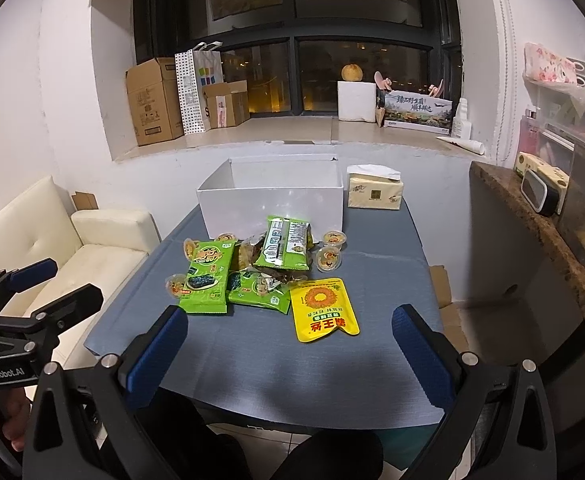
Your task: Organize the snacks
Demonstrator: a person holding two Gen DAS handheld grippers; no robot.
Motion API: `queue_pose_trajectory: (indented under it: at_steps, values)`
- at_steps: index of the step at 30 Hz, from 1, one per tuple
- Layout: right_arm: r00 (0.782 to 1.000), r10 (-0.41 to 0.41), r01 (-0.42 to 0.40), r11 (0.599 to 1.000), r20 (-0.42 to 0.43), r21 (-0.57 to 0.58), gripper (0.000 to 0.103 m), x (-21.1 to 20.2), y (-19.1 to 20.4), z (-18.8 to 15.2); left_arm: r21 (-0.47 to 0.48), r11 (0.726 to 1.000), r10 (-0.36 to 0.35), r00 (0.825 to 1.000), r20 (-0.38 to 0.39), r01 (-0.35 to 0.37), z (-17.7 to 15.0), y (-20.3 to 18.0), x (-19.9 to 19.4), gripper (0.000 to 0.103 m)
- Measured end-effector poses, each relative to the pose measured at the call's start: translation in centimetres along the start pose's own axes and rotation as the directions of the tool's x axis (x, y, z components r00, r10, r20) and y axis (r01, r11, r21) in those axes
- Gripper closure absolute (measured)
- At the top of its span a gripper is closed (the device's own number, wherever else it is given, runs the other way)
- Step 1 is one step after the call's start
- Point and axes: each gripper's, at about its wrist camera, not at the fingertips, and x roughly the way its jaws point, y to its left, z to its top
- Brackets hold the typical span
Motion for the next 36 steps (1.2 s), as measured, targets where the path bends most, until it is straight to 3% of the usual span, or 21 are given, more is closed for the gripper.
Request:
queue_pose_trajectory:
  at_steps: [24,28,36]
  values:
    - [0.999,0.031,-0.031,0.999,-0.016,-0.004,0.000,1.1,0.0,0.2,-0.005,1.000,0.016,1.000,-0.007,-0.016,-0.1,0.3,0.4,0.000]
    - [0.998,0.064,-0.064,0.998,-0.029,-0.003,0.000,4.2,-0.1,1.5,-0.010,1.000,0.011,1.000,-0.003,-0.011,-0.3,0.8,0.6,0.000]
    - [0.991,0.068,-0.073,0.996,-0.111,-0.043,0.000,16.9,0.0,4.6,-0.026,1.000,0.009,1.000,-0.018,-0.010,-1.0,2.4,1.9,0.000]
